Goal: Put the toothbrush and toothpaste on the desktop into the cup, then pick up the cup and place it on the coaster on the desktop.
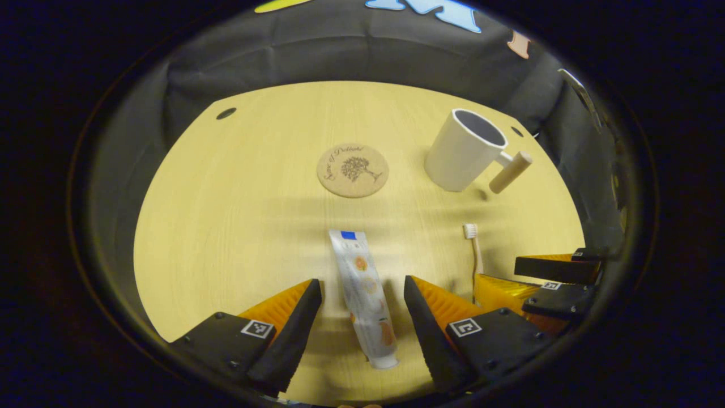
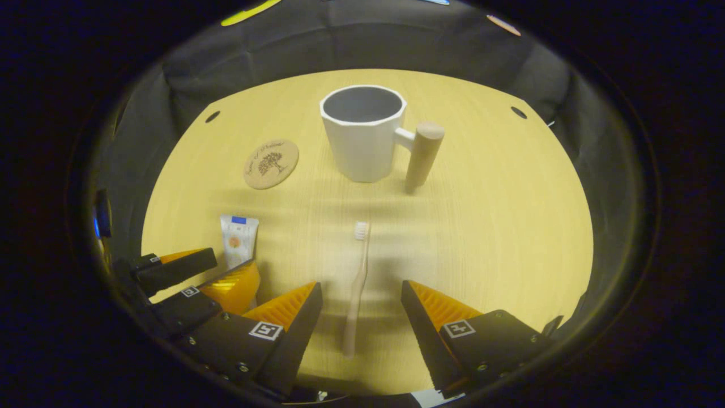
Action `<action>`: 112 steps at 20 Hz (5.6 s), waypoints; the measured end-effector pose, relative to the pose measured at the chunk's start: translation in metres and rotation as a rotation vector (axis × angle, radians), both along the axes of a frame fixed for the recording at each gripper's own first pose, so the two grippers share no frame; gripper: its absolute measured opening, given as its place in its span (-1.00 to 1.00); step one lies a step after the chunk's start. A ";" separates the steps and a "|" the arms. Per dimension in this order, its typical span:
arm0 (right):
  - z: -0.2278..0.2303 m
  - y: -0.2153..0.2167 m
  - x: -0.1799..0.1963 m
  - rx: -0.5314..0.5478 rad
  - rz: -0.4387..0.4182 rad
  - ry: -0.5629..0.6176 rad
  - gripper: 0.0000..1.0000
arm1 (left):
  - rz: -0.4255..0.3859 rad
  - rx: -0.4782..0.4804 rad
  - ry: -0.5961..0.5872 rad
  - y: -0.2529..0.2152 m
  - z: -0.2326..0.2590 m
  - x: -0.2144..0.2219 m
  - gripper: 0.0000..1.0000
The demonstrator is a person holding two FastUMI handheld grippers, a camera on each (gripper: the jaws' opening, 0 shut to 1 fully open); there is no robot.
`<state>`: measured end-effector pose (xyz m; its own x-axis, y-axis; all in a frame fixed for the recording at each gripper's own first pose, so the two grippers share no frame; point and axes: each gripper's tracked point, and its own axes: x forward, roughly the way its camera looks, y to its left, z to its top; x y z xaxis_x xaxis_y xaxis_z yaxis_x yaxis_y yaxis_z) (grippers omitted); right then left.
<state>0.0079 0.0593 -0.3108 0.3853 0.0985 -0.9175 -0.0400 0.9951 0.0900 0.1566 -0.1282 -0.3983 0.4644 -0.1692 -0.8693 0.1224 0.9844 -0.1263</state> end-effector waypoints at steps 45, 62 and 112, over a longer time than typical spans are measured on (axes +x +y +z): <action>0.048 -0.003 -0.012 0.131 0.024 -0.014 -0.94 | 0.012 0.079 -0.044 0.024 0.018 -0.001 -0.70; 0.182 -0.006 0.146 0.232 -0.045 -0.360 -0.94 | 0.065 0.069 -0.081 0.067 0.049 -0.023 -0.70; 0.177 -0.116 0.091 0.198 -0.275 -0.642 -0.32 | -0.178 -0.136 -0.426 -0.045 0.174 0.077 -0.70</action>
